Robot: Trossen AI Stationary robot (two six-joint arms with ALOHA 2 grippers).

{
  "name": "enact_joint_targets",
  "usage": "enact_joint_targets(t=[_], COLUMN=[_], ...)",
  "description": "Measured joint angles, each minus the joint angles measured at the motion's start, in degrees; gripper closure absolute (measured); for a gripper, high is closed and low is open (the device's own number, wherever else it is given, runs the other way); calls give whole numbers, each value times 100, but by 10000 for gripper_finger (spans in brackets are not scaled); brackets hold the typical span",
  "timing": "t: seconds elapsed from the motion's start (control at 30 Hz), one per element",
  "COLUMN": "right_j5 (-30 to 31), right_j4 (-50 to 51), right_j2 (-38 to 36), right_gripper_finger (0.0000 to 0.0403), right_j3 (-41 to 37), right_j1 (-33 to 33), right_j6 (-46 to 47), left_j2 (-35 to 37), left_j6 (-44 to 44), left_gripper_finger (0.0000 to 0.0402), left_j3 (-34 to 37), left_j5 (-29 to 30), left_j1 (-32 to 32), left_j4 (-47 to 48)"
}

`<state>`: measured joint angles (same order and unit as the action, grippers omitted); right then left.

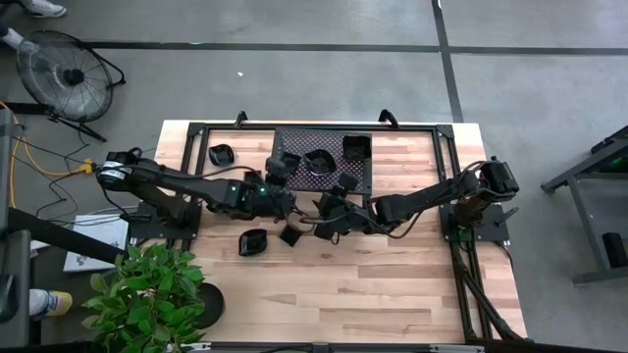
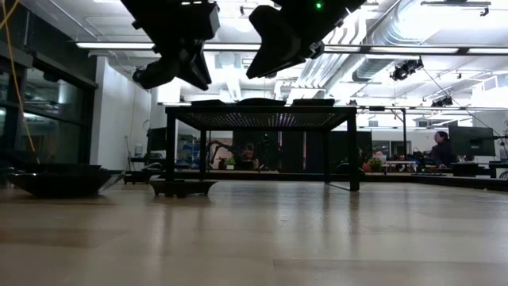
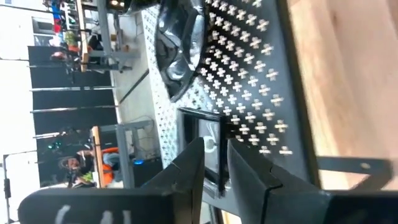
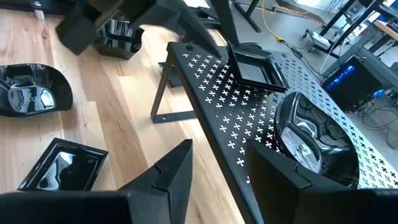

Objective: Pick & Place Mini shaped plates
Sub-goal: Stack the square plate on the square plates on the shelf

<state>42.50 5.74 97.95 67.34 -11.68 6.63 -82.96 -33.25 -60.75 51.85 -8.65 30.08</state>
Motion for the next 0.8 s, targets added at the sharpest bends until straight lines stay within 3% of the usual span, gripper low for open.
enact_joint_targets(t=[0.4,0.67,0.8], right_j5=[-242,-704,-1319], right_j4=[-10,-422,-757], right_j2=[0,-2,-2], right_gripper_finger=[261,261,260], right_j3=[1,1,4], right_j1=[0,0,-30], right_j6=[-71,-479,-826], left_j2=[417,917,995], left_j6=[756,1719,2269], left_gripper_finger=[218,211,211], left_j3=[0,0,2], left_j5=[-370,-176,-10], left_j1=[-546,-1203,-1541], left_j4=[452,1091,1524])
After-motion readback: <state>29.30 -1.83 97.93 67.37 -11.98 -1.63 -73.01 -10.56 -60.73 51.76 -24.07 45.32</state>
